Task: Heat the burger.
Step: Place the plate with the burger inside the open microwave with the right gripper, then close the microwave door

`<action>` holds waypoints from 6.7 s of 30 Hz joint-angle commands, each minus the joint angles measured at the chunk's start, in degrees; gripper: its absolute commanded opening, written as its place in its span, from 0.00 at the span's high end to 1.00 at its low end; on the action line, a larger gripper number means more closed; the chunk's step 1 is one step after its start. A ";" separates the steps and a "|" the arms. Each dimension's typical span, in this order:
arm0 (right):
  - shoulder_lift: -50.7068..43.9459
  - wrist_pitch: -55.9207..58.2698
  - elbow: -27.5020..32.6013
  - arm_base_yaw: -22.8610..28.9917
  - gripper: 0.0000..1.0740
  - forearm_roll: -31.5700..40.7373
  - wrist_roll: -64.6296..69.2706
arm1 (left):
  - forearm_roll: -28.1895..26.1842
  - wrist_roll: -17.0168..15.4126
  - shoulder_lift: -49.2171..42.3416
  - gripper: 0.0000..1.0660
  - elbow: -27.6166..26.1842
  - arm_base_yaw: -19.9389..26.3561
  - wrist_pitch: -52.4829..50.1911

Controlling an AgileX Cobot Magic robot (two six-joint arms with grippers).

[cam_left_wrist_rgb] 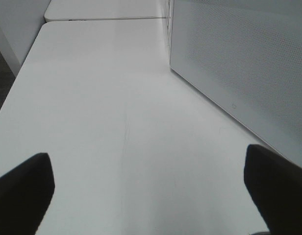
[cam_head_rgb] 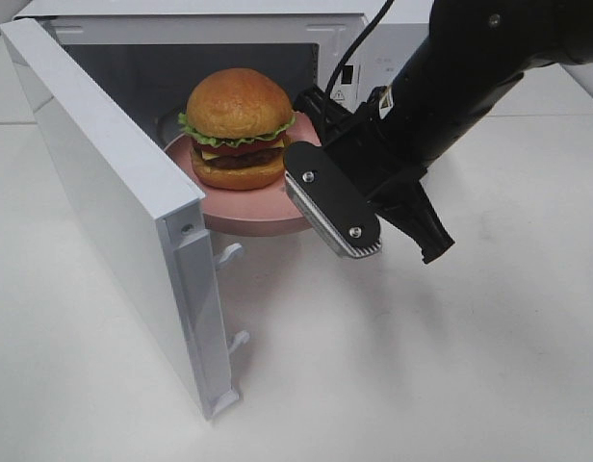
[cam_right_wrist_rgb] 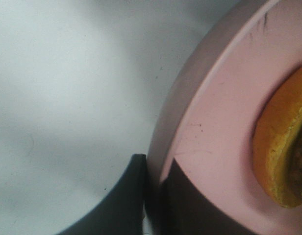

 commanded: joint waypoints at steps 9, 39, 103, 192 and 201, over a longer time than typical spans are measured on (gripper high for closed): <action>4.81 -1.38 -6.93 0.17 1.00 0.29 2.01 | -0.34 -0.06 -0.23 0.08 0.06 0.00 -0.17; 17.93 -1.49 -22.40 0.17 1.00 -4.64 10.71 | -0.34 -0.06 -0.23 0.08 0.06 0.00 -0.17; 37.53 -0.46 -47.10 -1.89 0.55 -10.03 25.50 | -0.34 -0.06 -0.23 0.08 0.06 0.00 -0.17; -35.01 20.63 15.93 -1.26 0.29 -7.22 101.07 | -0.34 -0.06 -0.23 0.08 0.06 0.00 -0.17; -44.92 28.65 15.93 -1.26 0.29 -7.22 102.16 | -0.34 -0.06 -0.23 0.08 0.06 0.00 -0.17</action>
